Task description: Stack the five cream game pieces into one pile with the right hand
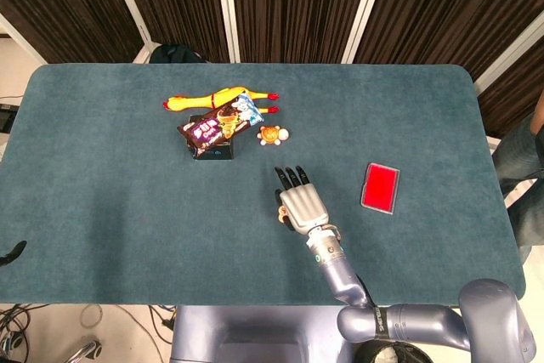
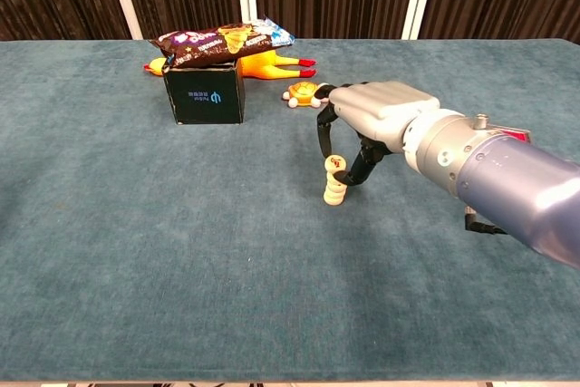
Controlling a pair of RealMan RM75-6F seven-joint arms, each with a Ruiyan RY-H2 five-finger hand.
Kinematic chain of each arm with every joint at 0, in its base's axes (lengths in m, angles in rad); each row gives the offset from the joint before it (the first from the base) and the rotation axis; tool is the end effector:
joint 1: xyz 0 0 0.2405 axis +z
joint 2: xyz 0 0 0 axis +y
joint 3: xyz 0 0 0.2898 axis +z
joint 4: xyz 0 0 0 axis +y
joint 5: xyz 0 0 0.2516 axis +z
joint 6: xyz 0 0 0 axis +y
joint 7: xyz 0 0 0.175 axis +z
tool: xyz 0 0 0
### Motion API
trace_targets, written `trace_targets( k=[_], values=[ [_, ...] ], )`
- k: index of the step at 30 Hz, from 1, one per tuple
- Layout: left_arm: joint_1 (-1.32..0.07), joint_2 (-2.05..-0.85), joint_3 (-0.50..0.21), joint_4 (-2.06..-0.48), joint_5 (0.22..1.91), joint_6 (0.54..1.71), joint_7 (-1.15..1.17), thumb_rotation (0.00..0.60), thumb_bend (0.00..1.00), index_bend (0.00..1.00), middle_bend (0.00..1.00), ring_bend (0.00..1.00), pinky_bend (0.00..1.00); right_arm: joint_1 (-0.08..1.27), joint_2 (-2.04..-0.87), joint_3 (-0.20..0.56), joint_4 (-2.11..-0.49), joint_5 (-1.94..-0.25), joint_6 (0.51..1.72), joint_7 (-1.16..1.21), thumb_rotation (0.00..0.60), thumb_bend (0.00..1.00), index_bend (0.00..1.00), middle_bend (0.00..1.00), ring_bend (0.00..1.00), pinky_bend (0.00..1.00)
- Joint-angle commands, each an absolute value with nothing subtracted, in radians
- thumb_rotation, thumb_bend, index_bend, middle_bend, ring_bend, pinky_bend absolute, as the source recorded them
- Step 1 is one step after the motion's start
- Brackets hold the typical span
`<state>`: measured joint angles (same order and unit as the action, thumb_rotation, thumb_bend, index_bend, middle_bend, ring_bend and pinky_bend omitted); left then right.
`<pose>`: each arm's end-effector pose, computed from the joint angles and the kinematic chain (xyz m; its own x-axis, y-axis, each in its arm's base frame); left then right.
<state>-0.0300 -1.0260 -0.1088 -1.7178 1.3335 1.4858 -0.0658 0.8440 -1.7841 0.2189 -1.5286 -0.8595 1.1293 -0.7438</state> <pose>-0.3724 0.2090 0.1780 0.3074 -0.0482 0.9504 0.9373 0.1881 -0.2936 -0.0840 -0.3757 -0.1271 0.4980 -0.2262 0.8372 -0.8427 -0.3538 0.4057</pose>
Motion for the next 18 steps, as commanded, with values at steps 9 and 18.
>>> trace_targets(
  k=[9, 18],
  values=[
    [-0.030, -1.026, -0.108, -1.717, 1.335, 1.487, -0.067, 0.600, 0.17, 0.15, 0.00, 0.00, 0.07, 0.844, -1.783, 0.218, -1.524, -0.856, 1.123, -0.744, 0.600, 0.38, 0.52, 0.00, 0.00, 0.00],
    [-0.030, -1.025, -0.109, -1.716, 1.335, 1.487, -0.067, 0.600, 0.17, 0.15, 0.00, 0.00, 0.07, 0.847, -1.790, 0.218, -1.514, -0.851, 1.117, -0.743, 0.600, 0.38, 0.52, 0.00, 0.00, 0.00]
  ],
)
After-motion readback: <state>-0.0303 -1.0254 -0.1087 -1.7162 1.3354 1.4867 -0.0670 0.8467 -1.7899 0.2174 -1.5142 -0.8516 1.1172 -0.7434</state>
